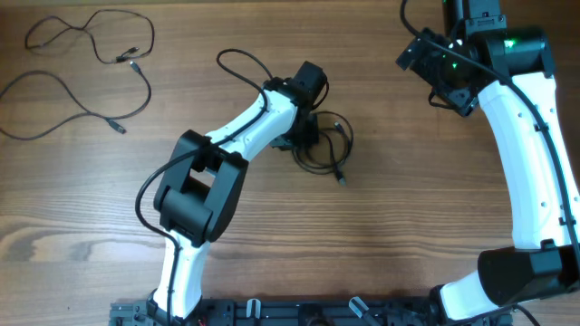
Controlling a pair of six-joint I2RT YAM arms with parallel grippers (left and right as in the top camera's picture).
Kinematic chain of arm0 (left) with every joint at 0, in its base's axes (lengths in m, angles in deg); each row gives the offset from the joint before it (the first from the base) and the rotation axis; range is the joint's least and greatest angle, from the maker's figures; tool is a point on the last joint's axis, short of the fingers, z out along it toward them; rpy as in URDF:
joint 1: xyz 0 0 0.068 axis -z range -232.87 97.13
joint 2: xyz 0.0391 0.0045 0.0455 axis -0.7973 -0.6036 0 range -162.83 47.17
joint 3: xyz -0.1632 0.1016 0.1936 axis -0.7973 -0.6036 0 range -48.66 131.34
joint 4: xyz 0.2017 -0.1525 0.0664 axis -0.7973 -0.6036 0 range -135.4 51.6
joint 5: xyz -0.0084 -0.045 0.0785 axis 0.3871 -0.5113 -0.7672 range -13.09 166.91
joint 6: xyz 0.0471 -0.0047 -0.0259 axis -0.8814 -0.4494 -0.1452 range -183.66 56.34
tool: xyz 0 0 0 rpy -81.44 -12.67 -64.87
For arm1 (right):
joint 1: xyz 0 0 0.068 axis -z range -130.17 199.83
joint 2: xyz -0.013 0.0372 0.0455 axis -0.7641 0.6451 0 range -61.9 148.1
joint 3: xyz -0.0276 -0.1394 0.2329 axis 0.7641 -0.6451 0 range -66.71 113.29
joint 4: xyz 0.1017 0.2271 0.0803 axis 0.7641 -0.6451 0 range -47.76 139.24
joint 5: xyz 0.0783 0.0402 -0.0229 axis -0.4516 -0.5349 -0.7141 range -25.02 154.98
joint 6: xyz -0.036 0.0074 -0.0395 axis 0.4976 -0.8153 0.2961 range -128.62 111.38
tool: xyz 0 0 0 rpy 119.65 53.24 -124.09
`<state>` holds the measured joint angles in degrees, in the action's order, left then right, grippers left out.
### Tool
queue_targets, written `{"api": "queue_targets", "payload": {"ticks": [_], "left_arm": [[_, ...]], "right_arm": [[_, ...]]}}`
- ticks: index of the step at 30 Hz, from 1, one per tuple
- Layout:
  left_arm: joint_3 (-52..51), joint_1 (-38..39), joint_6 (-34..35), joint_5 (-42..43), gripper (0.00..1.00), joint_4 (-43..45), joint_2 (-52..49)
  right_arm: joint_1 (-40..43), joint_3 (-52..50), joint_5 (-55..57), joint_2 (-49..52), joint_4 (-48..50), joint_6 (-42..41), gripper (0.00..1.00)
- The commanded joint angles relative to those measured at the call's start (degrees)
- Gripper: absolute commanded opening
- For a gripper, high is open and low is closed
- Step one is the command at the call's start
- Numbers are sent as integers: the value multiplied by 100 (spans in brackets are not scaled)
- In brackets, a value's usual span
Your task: Untangle cables
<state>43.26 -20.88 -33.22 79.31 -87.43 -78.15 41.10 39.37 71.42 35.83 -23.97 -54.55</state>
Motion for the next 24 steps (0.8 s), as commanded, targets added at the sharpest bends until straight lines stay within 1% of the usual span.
{"api": "queue_targets", "payload": {"ticks": [1, 3, 5, 6, 7, 8, 10, 13, 15, 16, 18, 22, 23, 24], "left_arm": [[-240, 15, -17, -52, 18, 70, -127], [-243, 17, -17, -55, 17, 87, -127], [-247, 15, -42, -55, 13, 90, -188], [-249, 17, -39, -52, 6, 83, -225], [-249, 17, -39, -50, 4, 63, -267], [-247, 15, -42, -52, 4, 44, -273], [-136, 0, -330, 177, 4, 9, -101], [348, -66, -350, 874, 4, -208, 415], [680, -76, -704, 1469, 4, -216, 907], [824, -76, -752, 1541, 4, -210, 1174], [1003, -76, -752, 1541, 4, -142, 1650], [1021, -76, -754, 1530, 4, 310, 2494], [1021, -76, -754, 1423, 4, 330, 2570], [1021, -76, -752, 1110, 4, 278, 2601]], "right_arm": [[-31, -48, -55, 118, 7, 92, 100], [-31, -48, -57, 118, 0, 94, 100], [-31, -48, -170, 118, -9, 96, 100], [-31, -48, -203, 118, -9, 96, 100], [-31, -48, -201, 118, -11, 96, 100], [-31, -48, -201, 120, -17, 160, 100], [-31, -66, -199, 144, -17, 398, 100], [-31, -238, -203, 151, 13, 391, 100], [-31, -531, -205, 151, 81, 378, 100], [-31, -719, -289, 151, 190, 378, 100], [-31, -1036, -710, 160, 428, 382, 100], [-35, -1716, -1882, 162, 1202, 433, 100], [-37, -1808, -2002, 162, 1287, 538, 100], [-42, -1882, -2031, 162, 1316, 568, 100]]}}
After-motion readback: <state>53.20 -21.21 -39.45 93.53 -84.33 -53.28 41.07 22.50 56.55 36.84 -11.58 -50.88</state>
